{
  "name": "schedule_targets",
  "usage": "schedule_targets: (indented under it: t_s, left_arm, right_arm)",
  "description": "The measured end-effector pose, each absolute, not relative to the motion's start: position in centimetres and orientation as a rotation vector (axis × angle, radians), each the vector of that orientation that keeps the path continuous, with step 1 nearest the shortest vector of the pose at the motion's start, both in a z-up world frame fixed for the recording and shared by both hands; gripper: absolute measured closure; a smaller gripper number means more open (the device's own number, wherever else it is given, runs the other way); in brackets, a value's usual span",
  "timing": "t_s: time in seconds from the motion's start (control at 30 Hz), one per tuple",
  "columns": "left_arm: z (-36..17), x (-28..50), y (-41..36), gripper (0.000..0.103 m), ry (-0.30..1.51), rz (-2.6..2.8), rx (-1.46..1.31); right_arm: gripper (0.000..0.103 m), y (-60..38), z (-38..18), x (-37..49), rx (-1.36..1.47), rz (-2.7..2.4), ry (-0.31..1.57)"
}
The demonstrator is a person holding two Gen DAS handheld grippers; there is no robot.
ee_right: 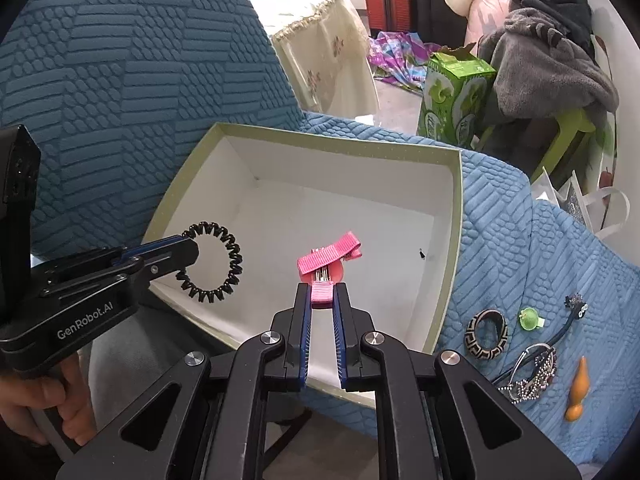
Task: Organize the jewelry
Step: 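Carry the hair tie and pink clip into the green box and open both grippers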
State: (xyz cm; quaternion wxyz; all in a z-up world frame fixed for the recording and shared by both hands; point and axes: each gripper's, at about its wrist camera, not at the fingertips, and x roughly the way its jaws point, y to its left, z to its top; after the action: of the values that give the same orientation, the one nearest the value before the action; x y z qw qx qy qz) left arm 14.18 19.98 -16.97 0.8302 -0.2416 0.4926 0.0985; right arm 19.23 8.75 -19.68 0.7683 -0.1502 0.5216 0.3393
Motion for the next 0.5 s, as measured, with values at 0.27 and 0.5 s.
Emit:
schedule_targets:
  t_s: [0.27, 0.5]
  left_arm:
    - [-15.4, 13.7, 20.2, 0.053, 0.994, 0.241, -0.523]
    - [-11.7, 13.3, 18.7, 0.052, 0.925, 0.243, -0.490]
  right_arm:
    - [0.086, 8.4, -18.2, 19.4, -0.310, 0.738, 1.101]
    - [0.085, 6.3, -14.7, 19.0, -0.266, 0.740, 1.030]
